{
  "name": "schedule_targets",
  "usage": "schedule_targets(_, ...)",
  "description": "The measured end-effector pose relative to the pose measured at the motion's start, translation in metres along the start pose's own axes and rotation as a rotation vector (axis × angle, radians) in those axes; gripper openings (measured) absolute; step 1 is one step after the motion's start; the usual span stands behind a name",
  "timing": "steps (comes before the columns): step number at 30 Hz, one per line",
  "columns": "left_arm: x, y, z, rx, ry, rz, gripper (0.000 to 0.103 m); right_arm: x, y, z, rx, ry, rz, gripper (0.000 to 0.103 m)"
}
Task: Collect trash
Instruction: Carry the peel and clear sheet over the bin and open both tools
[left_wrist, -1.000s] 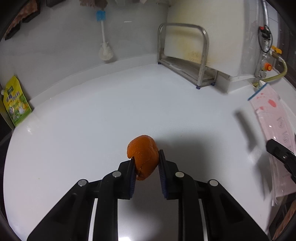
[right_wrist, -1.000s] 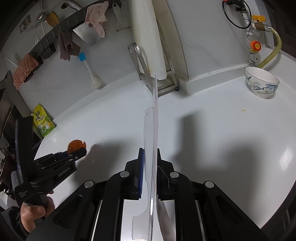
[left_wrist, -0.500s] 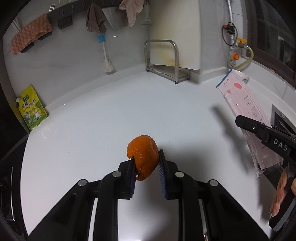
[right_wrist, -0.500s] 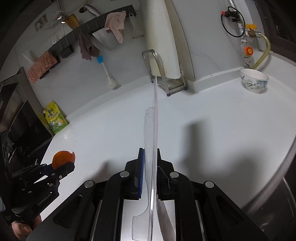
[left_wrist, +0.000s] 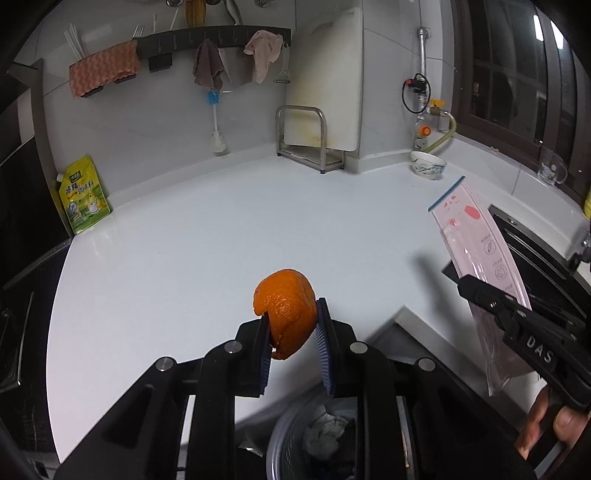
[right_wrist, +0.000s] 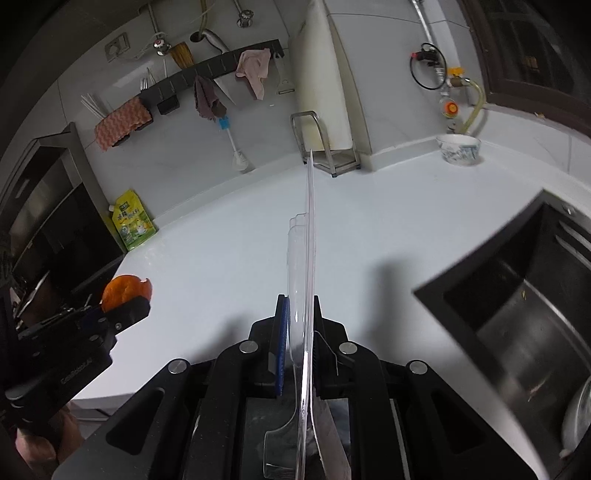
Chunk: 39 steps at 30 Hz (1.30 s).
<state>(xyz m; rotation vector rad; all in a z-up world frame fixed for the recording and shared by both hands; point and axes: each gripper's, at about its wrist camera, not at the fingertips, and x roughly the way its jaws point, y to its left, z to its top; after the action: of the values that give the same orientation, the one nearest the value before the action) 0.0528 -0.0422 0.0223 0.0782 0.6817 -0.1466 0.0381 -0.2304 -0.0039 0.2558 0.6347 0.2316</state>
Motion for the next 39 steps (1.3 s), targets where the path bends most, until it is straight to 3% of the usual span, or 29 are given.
schedule_targets(13, -0.029, -0.007, -0.076, 0.020, 0.060, -0.058, 0.022, -0.053, 0.024, -0.087, -0.023, 0.040, -0.071, 0.011)
schedule_targets(27, -0.005, -0.017, -0.118, 0.049, 0.151, -0.075, 0.022, -0.009, 0.016, -0.140, 0.045, 0.273, -0.094, 0.011)
schedule_targets(39, 0.018, -0.022, -0.131, 0.064, 0.203, -0.065, 0.023, 0.016, 0.006, -0.153, 0.082, 0.349, -0.107, 0.012)
